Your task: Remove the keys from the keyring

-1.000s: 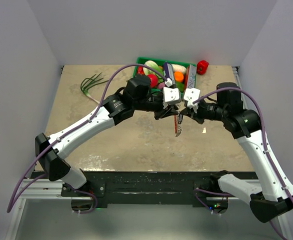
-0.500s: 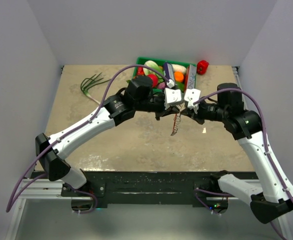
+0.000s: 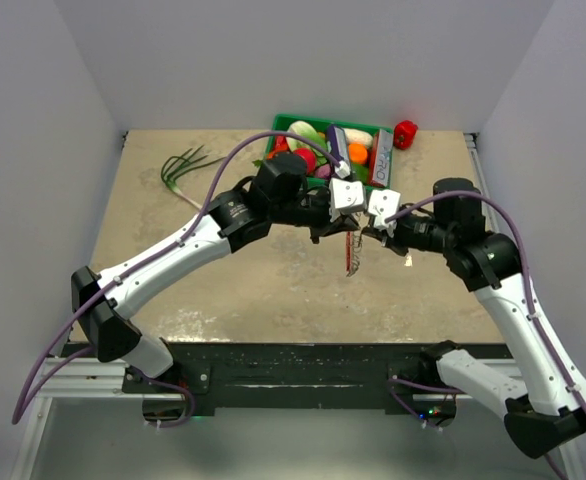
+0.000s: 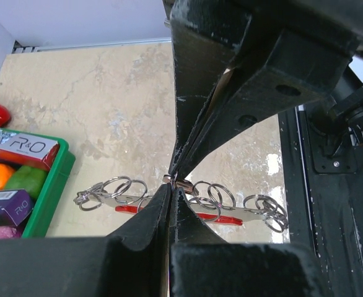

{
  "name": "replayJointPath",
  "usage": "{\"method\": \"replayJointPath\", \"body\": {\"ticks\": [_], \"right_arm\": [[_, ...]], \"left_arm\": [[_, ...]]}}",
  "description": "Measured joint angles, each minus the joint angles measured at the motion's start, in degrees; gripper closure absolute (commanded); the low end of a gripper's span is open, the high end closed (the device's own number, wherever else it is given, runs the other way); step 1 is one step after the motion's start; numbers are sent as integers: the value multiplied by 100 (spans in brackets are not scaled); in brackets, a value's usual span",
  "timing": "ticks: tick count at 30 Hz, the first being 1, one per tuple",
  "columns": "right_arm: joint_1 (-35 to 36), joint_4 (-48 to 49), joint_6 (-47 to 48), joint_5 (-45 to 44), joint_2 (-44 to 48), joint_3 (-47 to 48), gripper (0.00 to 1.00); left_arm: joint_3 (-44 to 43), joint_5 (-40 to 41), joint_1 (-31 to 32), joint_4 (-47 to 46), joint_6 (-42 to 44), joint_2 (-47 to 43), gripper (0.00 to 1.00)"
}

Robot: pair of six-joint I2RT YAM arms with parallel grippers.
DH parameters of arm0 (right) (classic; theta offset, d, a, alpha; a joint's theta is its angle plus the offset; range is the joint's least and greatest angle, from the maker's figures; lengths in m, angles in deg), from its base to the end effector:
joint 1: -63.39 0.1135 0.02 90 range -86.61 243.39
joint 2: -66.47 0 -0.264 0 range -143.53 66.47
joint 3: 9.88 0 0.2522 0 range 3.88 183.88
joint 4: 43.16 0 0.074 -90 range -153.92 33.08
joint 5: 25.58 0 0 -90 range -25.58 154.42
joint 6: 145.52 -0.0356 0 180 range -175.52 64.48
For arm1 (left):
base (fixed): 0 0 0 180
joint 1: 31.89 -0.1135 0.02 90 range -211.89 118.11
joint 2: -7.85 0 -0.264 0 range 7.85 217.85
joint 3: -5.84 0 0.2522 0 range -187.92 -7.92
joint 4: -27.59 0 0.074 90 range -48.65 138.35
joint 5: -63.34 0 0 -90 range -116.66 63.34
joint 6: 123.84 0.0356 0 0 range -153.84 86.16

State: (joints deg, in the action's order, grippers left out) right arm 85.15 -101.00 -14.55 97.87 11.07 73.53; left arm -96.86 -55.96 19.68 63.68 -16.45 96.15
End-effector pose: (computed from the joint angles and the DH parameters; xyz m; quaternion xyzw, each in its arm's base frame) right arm 0.1624 0.0860 0.3977 -0.5545 0.6325 0.1654 0.5149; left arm 0.2064 -0.2882 0.4013 0.5703 0.5796 -0.3597 0.4577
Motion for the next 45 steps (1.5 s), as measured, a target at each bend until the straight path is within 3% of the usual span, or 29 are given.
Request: {"method": "replayJointPath", "body": {"ticks": [23, 45], "right_arm": [[9, 223, -7, 627, 39, -297, 100], [-2, 404, -420, 949, -46, -358, 100]], "left_arm": [[-13, -898, -210, 2, -389, 0, 100], [-55, -1167, -372, -42, -758, 76, 100]]}}
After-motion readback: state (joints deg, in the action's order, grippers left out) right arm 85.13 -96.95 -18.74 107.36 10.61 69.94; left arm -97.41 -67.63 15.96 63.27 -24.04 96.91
